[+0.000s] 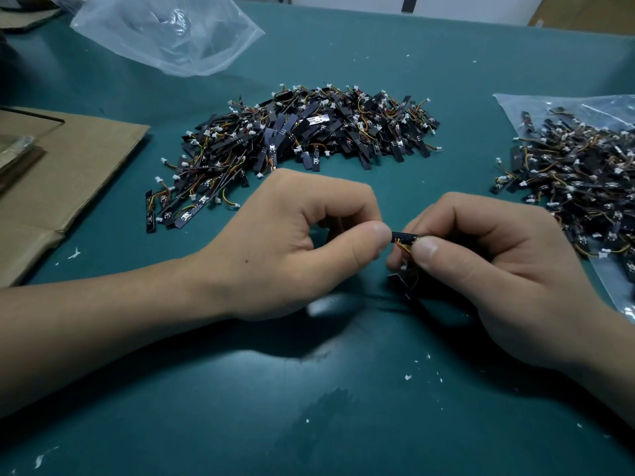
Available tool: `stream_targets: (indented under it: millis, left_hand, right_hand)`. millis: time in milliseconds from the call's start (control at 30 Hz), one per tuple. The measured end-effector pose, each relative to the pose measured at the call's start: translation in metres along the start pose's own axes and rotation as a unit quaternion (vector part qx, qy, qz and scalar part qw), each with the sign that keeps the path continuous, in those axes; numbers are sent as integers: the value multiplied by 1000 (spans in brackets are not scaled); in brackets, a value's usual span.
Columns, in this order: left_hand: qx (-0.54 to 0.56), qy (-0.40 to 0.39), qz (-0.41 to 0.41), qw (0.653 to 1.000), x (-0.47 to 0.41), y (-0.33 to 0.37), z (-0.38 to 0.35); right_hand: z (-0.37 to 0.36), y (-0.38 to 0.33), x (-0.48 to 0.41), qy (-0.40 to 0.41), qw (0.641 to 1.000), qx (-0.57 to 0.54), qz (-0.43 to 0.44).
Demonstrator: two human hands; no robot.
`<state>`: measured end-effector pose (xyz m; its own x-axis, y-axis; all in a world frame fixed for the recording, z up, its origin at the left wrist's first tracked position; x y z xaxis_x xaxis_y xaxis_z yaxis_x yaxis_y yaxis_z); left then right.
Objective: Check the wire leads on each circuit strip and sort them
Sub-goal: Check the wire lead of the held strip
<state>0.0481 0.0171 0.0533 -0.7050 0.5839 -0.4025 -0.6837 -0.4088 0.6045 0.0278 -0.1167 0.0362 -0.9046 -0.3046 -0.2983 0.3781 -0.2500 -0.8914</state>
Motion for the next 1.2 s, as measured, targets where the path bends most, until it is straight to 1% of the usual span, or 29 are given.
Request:
stream_targets:
  millis: [167,267,333,400,500,533,600,667,733,800,867,1000,1100,1200]
  left_hand:
    - [-5,-3,12,1000,0,-4,-2]
    - [22,-62,41,997,0,-9,-14]
    - [-17,-83,30,996,0,-7,-20]
    - [-92,-62,-14,994,-1,1,-20]
    - [-114,-9,-63,991,0,7,-12]
    - [-120,1,-73,990,1,8,-10]
    - [-118,8,-64,991,1,6,-10]
    - [-70,25,-22,997,0,-2,-7]
    - [0,63,21,998,-1,-12,2]
    - [76,98,62,990,-2,-23,11]
    - [137,114,84,980,-3,-29,15]
    - [169,107,96,975,-4,-32,11]
    - [185,84,101,974,-4,-35,5]
    - [211,61,104,970,-3,-37,0]
  right_hand:
    - [5,-2,0,27,1000,-11,12]
    - [15,-3,0,68,997,-37,26]
    - [13,-8,0,58,996,-27,55]
    - [5,-15,0,26,996,3,84]
    - [-5,-15,0,-9,996,1,88]
    - [-3,-16,1,-1,996,2,93]
    - [9,-21,3,53,992,21,112]
    - [23,-19,4,105,989,20,105]
    - [29,-8,2,125,990,-18,64]
    - [28,6,-2,117,993,-29,9]
    - [23,12,-5,97,995,-24,-17]
    - [20,10,-5,90,995,-47,-16]
    - [22,15,-5,108,993,-41,-26]
    - [21,18,-5,106,990,-83,-35]
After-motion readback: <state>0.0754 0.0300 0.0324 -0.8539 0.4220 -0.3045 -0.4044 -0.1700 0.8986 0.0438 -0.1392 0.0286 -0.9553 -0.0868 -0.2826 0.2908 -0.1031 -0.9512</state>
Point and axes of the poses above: each hand's wrist, its own x-axis away from the middle knuckle, its own z-axis out of the back of the hand, y = z × x, the point moved 10 cm from there along -x, towards the middle knuckle, and after that the axes turned 8 degrees about -x, right-handed, at the moved point
